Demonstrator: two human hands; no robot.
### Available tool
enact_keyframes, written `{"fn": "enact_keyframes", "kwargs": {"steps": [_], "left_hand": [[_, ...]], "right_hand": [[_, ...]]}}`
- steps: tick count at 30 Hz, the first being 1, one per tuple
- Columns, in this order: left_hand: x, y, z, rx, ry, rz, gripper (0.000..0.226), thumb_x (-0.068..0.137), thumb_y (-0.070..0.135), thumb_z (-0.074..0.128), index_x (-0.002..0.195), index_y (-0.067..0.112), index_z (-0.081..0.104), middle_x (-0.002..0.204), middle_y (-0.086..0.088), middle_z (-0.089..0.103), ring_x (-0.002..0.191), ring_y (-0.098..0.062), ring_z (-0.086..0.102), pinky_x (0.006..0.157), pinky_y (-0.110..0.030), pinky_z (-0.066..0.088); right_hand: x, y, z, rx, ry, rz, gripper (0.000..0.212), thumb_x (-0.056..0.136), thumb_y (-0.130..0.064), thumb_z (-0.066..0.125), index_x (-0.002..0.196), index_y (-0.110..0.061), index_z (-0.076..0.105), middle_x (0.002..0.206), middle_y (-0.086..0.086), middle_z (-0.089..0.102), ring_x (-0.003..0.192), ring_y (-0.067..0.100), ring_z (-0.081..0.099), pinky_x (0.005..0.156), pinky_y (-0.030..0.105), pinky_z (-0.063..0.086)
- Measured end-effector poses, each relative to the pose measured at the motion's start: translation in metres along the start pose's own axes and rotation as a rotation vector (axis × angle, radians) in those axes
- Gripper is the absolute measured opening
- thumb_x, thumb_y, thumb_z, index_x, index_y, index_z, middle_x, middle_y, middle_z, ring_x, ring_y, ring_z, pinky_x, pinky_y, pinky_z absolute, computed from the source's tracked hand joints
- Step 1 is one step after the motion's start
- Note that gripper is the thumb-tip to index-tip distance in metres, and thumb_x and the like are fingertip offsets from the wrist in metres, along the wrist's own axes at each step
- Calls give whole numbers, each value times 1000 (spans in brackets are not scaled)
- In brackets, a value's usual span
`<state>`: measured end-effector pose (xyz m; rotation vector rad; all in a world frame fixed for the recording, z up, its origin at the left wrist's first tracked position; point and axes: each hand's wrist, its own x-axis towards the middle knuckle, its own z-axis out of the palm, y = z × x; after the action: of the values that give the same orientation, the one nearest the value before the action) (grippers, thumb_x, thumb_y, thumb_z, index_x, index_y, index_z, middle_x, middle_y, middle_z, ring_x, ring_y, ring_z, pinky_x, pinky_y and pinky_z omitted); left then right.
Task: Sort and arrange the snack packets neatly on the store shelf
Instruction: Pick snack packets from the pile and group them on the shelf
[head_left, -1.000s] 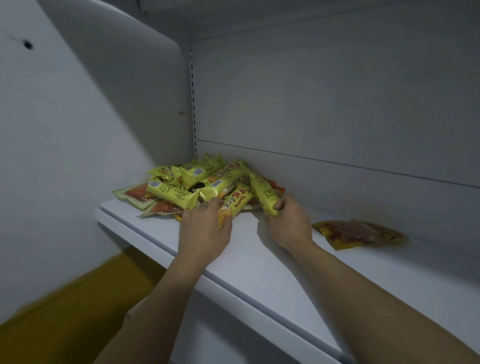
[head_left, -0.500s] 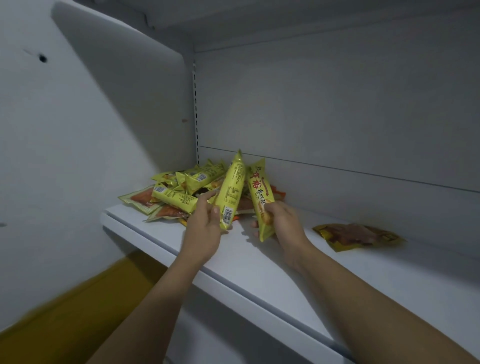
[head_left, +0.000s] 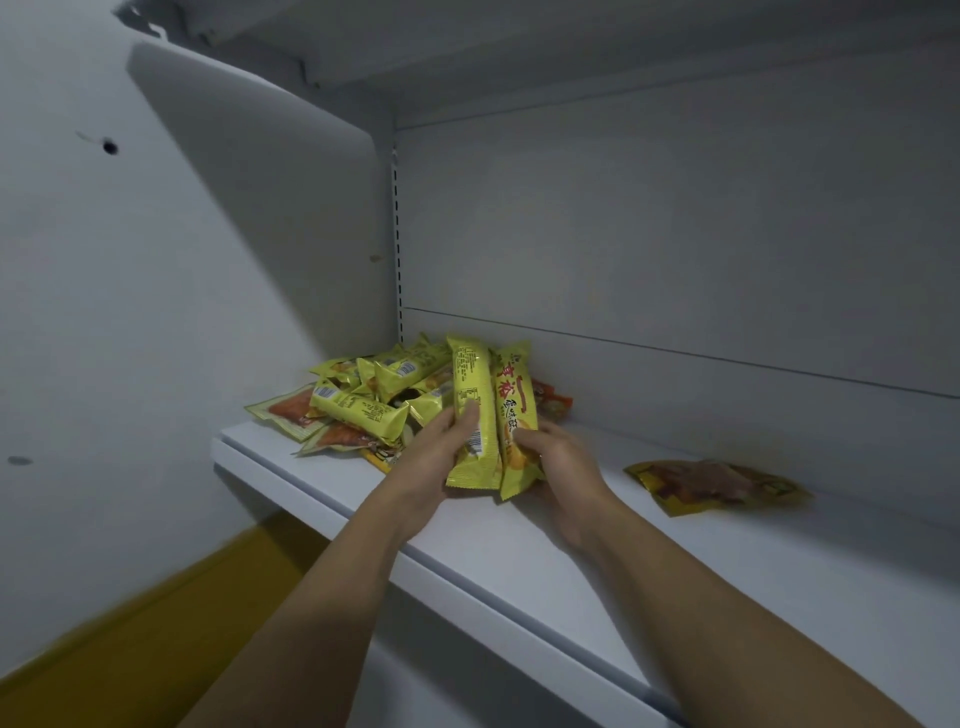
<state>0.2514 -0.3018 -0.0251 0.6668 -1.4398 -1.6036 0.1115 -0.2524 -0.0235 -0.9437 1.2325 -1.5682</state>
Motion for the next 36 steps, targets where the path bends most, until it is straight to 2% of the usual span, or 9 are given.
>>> {"fn": "enact_keyframes", "kwargs": {"steps": [4, 9, 12, 14, 17, 21, 24, 30, 36], "left_hand": [[7, -9, 8, 33, 100, 30, 58, 70, 16, 82, 124, 12, 62, 112, -9, 73, 105, -29, 69, 95, -48, 54], [8, -9, 11, -78, 178, 9, 28, 100, 12, 52, 127, 10, 56, 113, -19, 67, 96, -32, 63, 78, -46, 49], [3, -7, 15, -52, 137, -3, 31, 104, 13, 35, 127, 10, 55, 113, -26, 63, 87, -30, 58, 64, -36, 42], [1, -5, 14, -37, 122, -3, 33, 104, 17, 32, 125, 18, 58, 110, -21, 63, 87, -29, 57, 62, -33, 41], [0, -5, 15, -43, 104, -3, 38, 104, 24, 31, 129, 19, 60, 112, -13, 68, 96, -33, 64, 72, -40, 52], [0, -4, 16, -29, 22, -13, 41, 95, 46, 49, 128, 26, 61, 118, -2, 72, 107, -23, 70, 84, -43, 58], [2, -7, 10, -26, 26, 15, 48, 83, 25, 67, 130, 18, 60, 119, -6, 72, 109, -27, 68, 93, -46, 54], [9, -12, 10, -85, 150, 11, 46, 94, 3, 60, 137, 7, 47, 124, -17, 66, 115, -34, 64, 102, -54, 48], [8, -11, 11, 13, 117, -3, 37, 98, 3, 52, 135, 5, 51, 124, -18, 66, 116, -33, 62, 102, -48, 48]], "right_hand": [[1, -5, -12, 42, -13, 11, 21, 93, -10, 60, 113, -5, 66, 99, 17, 74, 91, 36, 68, 85, 60, 55], [3, -7, -27, 89, -12, 44, 26, 93, -12, 59, 118, -5, 63, 104, 20, 72, 77, 22, 71, 62, 32, 56], [4, -4, -26, 93, -36, 42, 25, 94, -10, 59, 118, -5, 63, 101, 17, 74, 79, 21, 72, 61, 31, 55], [3, -3, -23, 77, -59, 23, 23, 93, -10, 59, 115, -8, 65, 98, 12, 75, 85, 22, 72, 73, 39, 59], [2, -2, -21, 43, -58, -3, 23, 92, -10, 61, 114, -9, 66, 100, 9, 76, 90, 24, 71, 88, 45, 57], [0, -2, -18, -3, -84, -21, 26, 91, -11, 65, 118, -10, 65, 104, 7, 75, 96, 24, 71, 80, 35, 56], [-1, -1, -16, -28, -91, -20, 26, 91, -12, 64, 117, -10, 67, 107, 9, 74, 106, 30, 67, 96, 44, 50], [0, -5, -22, 14, -138, -7, 27, 88, -3, 63, 114, -8, 69, 108, 11, 74, 101, 28, 69, 84, 38, 55], [2, -4, -28, 10, -168, -24, 35, 86, 6, 62, 119, -4, 67, 112, 14, 73, 104, 31, 69, 82, 36, 56]]}}
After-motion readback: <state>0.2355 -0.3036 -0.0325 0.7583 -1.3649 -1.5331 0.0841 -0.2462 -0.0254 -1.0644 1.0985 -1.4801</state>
